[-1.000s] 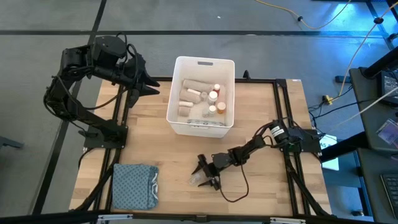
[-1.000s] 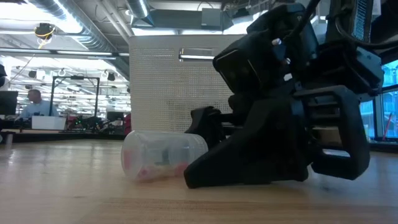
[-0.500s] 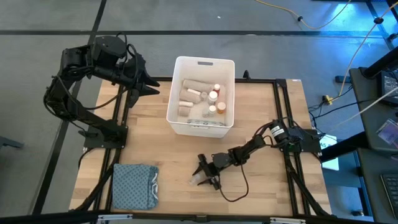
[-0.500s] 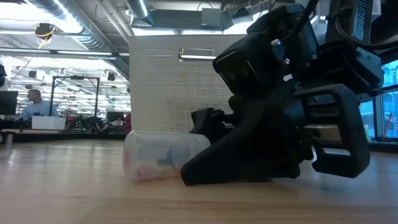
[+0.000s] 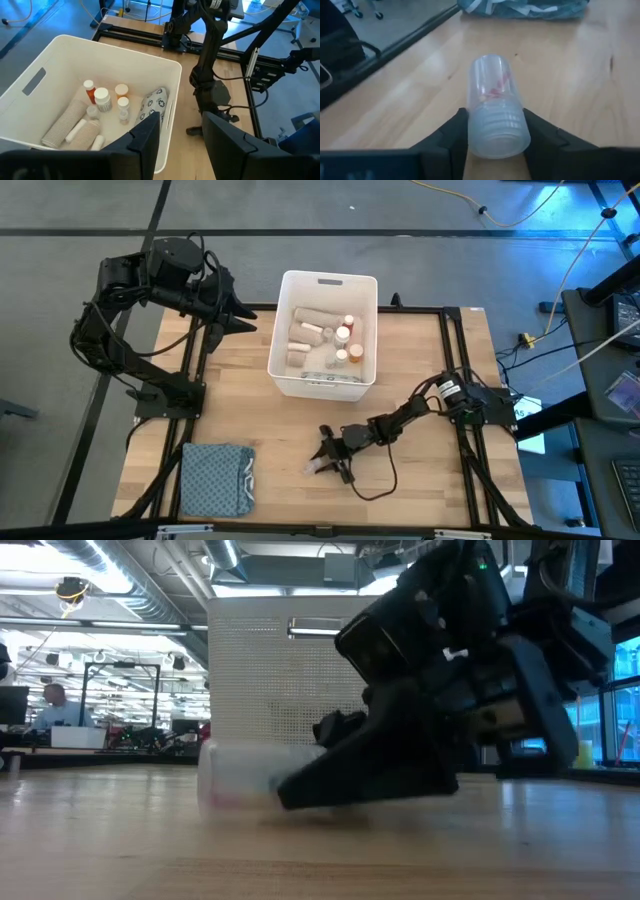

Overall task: Pick & place medical supplies in basket/bin
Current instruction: Put the transparent pill bottle into the white bin

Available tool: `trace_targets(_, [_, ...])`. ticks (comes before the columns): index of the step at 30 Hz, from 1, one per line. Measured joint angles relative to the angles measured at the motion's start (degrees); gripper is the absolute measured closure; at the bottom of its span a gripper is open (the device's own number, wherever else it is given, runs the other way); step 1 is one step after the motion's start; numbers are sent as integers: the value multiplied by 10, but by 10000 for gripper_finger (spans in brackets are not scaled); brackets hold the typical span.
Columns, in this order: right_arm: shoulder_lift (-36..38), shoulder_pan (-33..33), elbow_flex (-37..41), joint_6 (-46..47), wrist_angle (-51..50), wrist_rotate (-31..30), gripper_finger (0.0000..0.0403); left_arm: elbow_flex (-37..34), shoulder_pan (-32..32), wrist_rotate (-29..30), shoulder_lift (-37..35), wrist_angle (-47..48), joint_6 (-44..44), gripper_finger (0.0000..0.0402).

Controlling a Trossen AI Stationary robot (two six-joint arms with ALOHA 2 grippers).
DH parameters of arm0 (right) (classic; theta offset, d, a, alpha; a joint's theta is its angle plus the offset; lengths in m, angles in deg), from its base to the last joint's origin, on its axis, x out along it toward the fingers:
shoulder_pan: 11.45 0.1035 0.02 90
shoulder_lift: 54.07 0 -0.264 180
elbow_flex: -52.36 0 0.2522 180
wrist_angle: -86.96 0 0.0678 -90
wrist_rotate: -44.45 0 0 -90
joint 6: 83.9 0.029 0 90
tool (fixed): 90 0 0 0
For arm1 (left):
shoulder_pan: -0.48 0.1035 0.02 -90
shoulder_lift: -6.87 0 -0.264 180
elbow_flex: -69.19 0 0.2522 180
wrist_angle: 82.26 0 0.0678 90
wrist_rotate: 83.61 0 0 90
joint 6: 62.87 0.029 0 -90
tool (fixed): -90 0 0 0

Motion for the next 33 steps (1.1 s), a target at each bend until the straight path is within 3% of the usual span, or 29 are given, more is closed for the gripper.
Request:
trace_targets(9, [113, -4, 0, 78, -142, -9, 267, 0, 0, 0, 0, 0, 24, 260])
trace_targets(16, [286, -54, -1, 238, -282, -12, 265, 0, 0, 0, 0, 0, 66, 260])
trace_targets(20, [383, -71, -25, 250, -365, -35, 265, 0, 0, 0, 0, 0, 87, 260])
trace_targets(24, [441, -75, -136, 209, -571, -113, 265, 0, 0, 13, 0, 2, 105, 260])
trace_targets(28, [440, -106, -311, 212, -817, -194, 264, 0, 0, 84, 0, 9, 111, 260])
trace_targets(33, [387, -179, -508, 246, -1035, -202, 264, 0, 0, 167, 0, 17, 111, 260])
